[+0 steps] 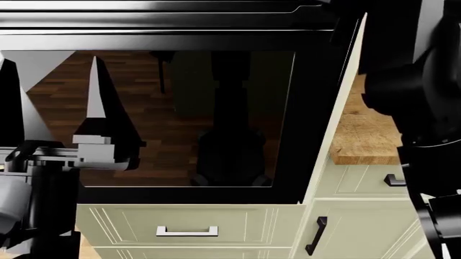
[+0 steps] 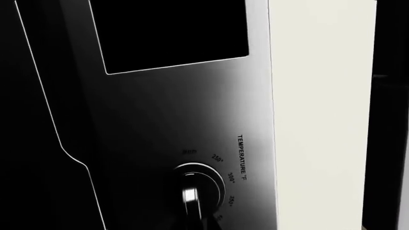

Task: Preheat the oven by turning the temperature knob.

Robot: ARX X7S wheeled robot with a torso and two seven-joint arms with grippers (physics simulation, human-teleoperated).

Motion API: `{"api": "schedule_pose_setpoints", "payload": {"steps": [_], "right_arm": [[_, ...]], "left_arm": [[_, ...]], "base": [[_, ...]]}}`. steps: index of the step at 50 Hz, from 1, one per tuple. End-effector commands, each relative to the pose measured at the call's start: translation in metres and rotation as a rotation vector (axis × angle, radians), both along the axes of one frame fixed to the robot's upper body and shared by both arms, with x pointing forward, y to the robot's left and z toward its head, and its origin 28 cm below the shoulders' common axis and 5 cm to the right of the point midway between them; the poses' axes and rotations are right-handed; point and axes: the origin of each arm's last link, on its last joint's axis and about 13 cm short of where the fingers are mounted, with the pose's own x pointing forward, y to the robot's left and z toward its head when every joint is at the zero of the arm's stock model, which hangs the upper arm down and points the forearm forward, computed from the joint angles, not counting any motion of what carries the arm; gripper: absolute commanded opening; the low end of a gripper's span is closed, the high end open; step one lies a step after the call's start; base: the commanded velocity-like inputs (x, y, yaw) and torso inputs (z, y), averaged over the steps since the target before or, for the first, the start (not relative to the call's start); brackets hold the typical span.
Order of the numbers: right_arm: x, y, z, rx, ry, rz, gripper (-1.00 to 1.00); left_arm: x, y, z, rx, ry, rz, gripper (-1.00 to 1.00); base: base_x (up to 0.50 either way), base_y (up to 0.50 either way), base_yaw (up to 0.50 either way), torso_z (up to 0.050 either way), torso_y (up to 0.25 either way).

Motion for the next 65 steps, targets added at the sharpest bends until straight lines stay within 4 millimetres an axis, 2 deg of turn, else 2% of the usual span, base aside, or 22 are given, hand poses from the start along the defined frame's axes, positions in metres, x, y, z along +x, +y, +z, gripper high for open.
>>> {"api": "schedule_pose_setpoints", "payload": {"steps": [1,21,39,65], "right_arm": [[0.005,-0.004,0.002,0.043,-0.048,-0.035,-1.0],[0.001,-0.01,-0.001,0.215,-0.068,-0.031,-1.0],[0.002,-0.011,0.001,0.276,-0.086,-0.026,-1.0],[0.008,-0.011,-0.011,0.497,-0.08,0.007,-1.0]], "left_arm": [[0.001,0.0,-0.001,0.0,0.005,0.003,1.0],[0.0,0.0,-0.001,0.001,0.006,0.005,1.0],[0.002,0.001,-0.001,0.0,0.007,0.007,1.0],[0.001,0.001,-0.001,-0.006,0.008,0.008,1.0]], "base": [[0.0,0.0,0.0,0.0,0.0],[0.01,0.0,0.0,0.0,0.0],[0.01,0.0,0.0,0.001,0.0],[0.01,0.0,0.0,0.002,0.0]]}}
